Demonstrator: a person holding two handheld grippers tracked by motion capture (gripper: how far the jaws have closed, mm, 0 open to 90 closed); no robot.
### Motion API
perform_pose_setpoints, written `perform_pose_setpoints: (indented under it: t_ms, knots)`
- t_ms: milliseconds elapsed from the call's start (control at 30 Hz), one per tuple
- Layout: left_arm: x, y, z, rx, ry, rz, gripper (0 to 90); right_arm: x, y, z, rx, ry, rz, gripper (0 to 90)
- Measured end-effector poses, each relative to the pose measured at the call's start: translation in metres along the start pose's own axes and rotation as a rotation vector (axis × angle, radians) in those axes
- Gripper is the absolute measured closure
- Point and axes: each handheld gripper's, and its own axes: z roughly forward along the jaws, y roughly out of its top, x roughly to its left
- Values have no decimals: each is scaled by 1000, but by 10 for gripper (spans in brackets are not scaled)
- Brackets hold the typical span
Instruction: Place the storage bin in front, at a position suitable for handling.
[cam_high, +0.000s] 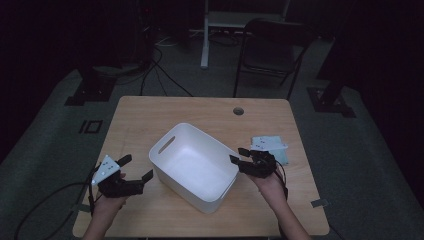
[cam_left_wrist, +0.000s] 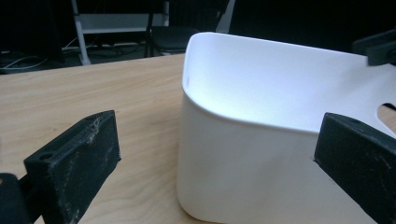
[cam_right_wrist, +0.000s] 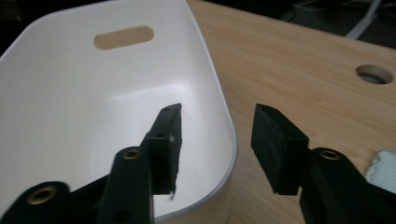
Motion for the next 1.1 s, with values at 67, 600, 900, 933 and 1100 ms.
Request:
perform_pose_setpoints:
  t_ms: [67, 600, 900, 933, 1100]
  knots:
    - [4, 5, 3, 10, -13, 5, 1, 3, 0, -3, -18, -8, 2, 473]
    - [21, 27, 30, 75, -29, 82, 450, 6, -5, -14, -67, -51, 1, 463]
    - [22, 27, 45, 117, -34, 89, 628, 6, -8, -7, -50, -61, -5, 568]
    - [21, 27, 46, 117, -26, 89, 649, 7, -8, -6, -44, -67, -3, 590]
    - [19, 30, 49, 132, -12, 84, 713, 5, -9, -4, -42, -87, 25, 696]
